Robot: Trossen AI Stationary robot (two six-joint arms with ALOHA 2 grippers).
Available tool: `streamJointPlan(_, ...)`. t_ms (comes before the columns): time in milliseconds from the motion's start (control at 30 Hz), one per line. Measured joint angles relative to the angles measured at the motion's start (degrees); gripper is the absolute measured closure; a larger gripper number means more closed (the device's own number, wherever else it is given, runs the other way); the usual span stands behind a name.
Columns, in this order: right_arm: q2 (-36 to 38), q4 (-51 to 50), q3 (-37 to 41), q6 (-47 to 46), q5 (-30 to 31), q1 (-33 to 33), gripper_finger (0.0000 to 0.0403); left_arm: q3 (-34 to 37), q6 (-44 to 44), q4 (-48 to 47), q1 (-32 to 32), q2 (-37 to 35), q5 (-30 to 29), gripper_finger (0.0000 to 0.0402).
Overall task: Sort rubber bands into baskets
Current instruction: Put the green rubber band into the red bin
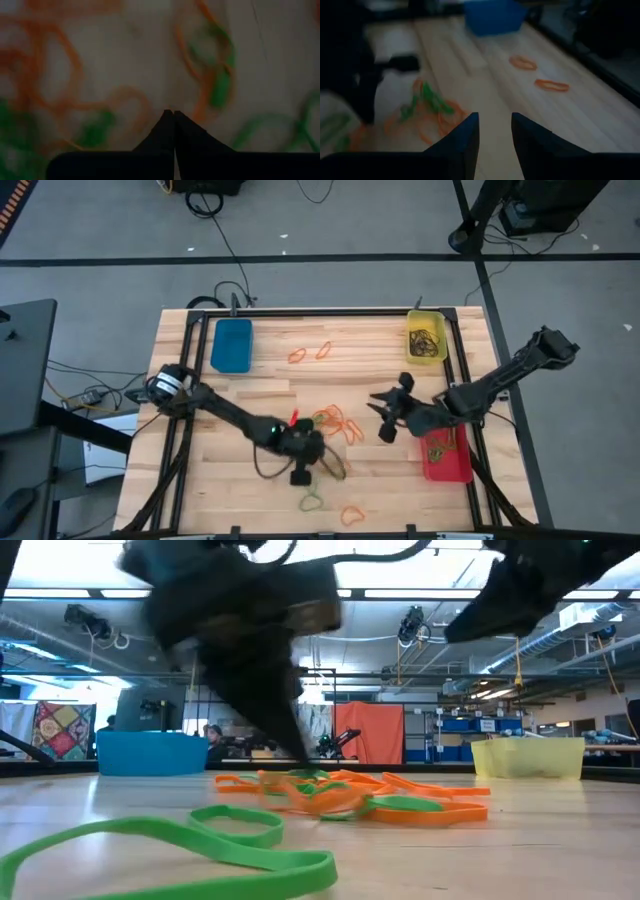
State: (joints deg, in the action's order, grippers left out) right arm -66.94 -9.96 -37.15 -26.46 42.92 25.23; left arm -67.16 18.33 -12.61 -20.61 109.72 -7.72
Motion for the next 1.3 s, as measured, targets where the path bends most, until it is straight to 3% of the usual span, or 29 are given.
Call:
streamJointPlan(167, -1.9, 4.4, 0.1, 7.2, -13.1, -7.3, 0.0277, 0.0, 0.3, 9.8, 3.4, -1.9, 5.2, 0.0400)
streamJointPlan(300, -2.4, 11.9, 0.1, 9.0, -22.5, -10.9, 0.0277, 0.0, 3.5, 9.9, 4.6, -5.3, 6.7, 0.0401)
streamJointPlan(467, 0.0, 11.0, -1.0, 3.4, -36.0, -13.6, 0.0277, 0.0, 12.3, 14.7, 5.1, -14.3, 7.5, 0.0401)
streamJointPlan(567, 1.3, 10.9, -1.6, -2.2, -42.1, -14.6, 0.0277, -0.1, 11.9, 18.3, 4.8, -20.2, 5.9, 0.0401)
streamJointPlan(667, 1.9, 16.9, -2.1, -7.0, -42.2, -15.0, 0.0277, -0.2, 9.9, 17.7, 5.3, -24.7, 2.5, 0.0401)
streamJointPlan(867, 0.0, 36.0, -2.2, -15.8, -43.1, -15.5, 0.0276, -0.1, 7.9, 19.1, 6.0, -27.2, 2.9, 0.0397)
streamJointPlan(1067, -3.1, 40.9, -2.2, -24.7, -43.5, -14.7, 0.0262, -0.1, 10.4, 19.5, 6.4, -27.4, 5.0, 0.0396)
streamJointPlan(1300, -7.3, 39.6, -2.2, -24.0, -37.6, -10.9, 0.0258, -0.1, 11.2, 15.1, 6.4, -27.4, 9.0, 0.0395)
